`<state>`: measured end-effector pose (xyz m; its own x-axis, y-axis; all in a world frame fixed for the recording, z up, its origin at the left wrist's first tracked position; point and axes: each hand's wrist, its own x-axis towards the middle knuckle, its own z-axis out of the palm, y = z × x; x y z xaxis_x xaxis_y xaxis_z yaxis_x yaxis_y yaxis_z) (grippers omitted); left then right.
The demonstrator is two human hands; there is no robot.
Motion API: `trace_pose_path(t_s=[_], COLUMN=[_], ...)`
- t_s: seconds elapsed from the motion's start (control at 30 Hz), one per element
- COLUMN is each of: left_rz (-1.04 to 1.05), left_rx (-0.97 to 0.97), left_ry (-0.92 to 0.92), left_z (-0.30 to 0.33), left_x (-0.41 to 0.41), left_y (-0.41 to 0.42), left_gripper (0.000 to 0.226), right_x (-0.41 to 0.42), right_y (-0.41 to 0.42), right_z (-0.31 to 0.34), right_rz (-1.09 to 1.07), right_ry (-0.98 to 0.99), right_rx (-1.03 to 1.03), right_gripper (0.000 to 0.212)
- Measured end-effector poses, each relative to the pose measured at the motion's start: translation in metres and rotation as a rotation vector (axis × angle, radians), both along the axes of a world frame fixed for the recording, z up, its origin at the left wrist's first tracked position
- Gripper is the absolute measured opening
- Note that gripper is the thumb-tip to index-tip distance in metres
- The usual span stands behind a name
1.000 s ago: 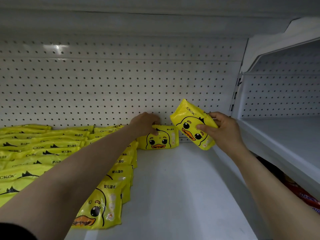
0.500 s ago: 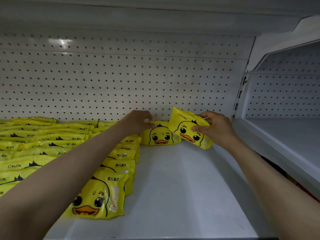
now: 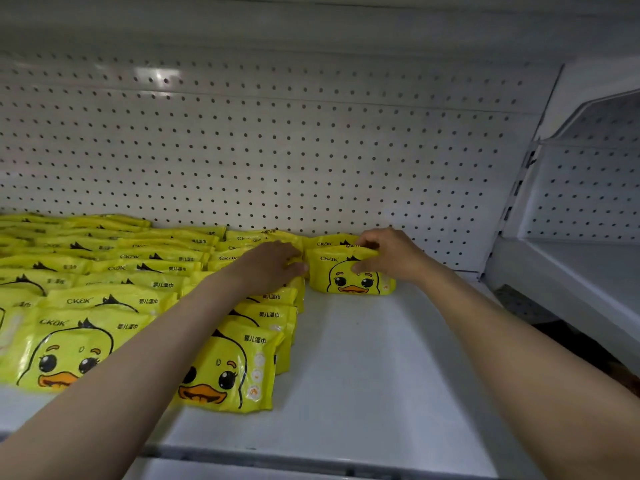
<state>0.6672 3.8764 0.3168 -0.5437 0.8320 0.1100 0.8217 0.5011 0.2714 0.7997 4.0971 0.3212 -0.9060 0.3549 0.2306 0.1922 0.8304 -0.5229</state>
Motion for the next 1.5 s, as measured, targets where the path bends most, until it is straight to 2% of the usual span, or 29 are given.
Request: trace_pose_path(t_s=[0.1, 0.23, 0.63, 0.9, 1.07, 1.27, 1.5], left_rz=[0.007, 0.021, 0.031, 0.104, 0.204, 0.278, 0.354], left_rx=[0.028, 0.015, -0.012, -0.076, 0.016, 0.22, 0.319], left_ry=[0.014, 0.053, 0.072, 0.055, 0.119, 0.243, 0.344], left_z=[-0.003, -0.004, -0.005, 0.013, 0.03, 0.054, 0.054], left_x=[0.0, 0.002, -0.001, 0.019, 0.032, 0.051, 0.068], left_y=[-0.001, 0.001, 0.003, 0.0, -0.013, -0.072, -0.211], left_gripper=[0.047, 0.049, 0.051, 0.05, 0.055, 0.052, 0.049], right_x=[-0.007, -0.011, -0.008, -0.001, -0.003, 0.005, 0.012], right_y=[0.004, 0.005, -0.007, -0.018, -0.04, -0.099, -0.216], right_z=[-0.006, -0.013, -0.022, -0.006, 0.019, 0.053, 0.066], right_rz=[-0.047, -0.048, -0.093, -0.156, -0.131, -0.012, 0.157], right_ry=[0.02, 0.061, 0.084, -0.009, -0.026, 0.024, 0.078], right_rx=[0.104, 0.254, 0.363, 0.461, 0.443, 0.445, 0.496], right_gripper=[0.039, 0.057, 0.055, 0.055, 0.05, 0.055, 0.056])
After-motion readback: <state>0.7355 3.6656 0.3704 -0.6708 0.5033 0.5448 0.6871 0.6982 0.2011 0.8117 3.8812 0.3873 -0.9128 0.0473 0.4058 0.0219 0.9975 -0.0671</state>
